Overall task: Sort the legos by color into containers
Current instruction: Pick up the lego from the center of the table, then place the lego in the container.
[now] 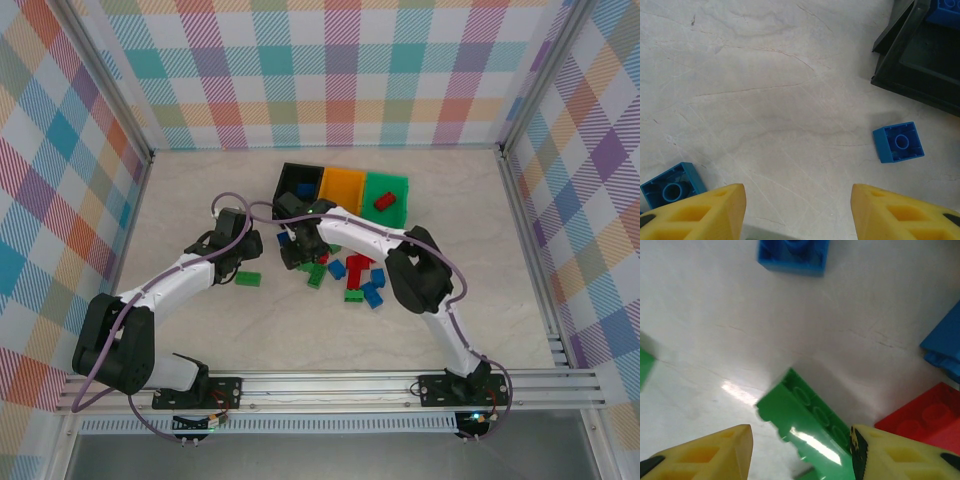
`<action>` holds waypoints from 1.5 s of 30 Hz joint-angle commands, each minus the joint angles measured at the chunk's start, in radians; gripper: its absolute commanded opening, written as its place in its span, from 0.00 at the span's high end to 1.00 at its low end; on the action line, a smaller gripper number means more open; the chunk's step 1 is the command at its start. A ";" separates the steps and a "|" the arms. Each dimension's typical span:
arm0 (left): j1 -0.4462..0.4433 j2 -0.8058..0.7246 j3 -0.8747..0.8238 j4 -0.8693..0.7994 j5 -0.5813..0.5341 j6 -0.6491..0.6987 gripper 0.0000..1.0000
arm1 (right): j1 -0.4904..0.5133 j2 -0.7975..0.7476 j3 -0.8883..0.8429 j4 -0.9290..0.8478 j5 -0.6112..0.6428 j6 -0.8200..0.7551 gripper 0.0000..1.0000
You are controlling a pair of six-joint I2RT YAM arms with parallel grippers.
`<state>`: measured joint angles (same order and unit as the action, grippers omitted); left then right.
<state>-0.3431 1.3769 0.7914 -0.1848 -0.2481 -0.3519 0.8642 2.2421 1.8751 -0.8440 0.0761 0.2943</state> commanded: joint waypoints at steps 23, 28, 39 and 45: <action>0.006 0.061 0.008 -0.018 0.005 -0.024 0.42 | -0.084 -0.158 0.001 0.040 0.042 0.037 0.81; 0.007 0.075 0.009 -0.010 0.022 -0.028 0.42 | -0.219 -0.163 0.037 0.071 0.047 0.075 0.79; 0.007 0.092 0.016 -0.013 0.027 -0.025 0.42 | -0.292 -0.156 0.037 0.129 -0.083 0.082 0.44; 0.007 0.090 0.014 -0.012 0.033 -0.028 0.42 | -0.268 -0.343 -0.280 0.188 -0.020 0.099 0.45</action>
<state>-0.3435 1.4635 0.7918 -0.1837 -0.2260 -0.3710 0.5964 2.0087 1.7088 -0.6743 0.0422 0.3794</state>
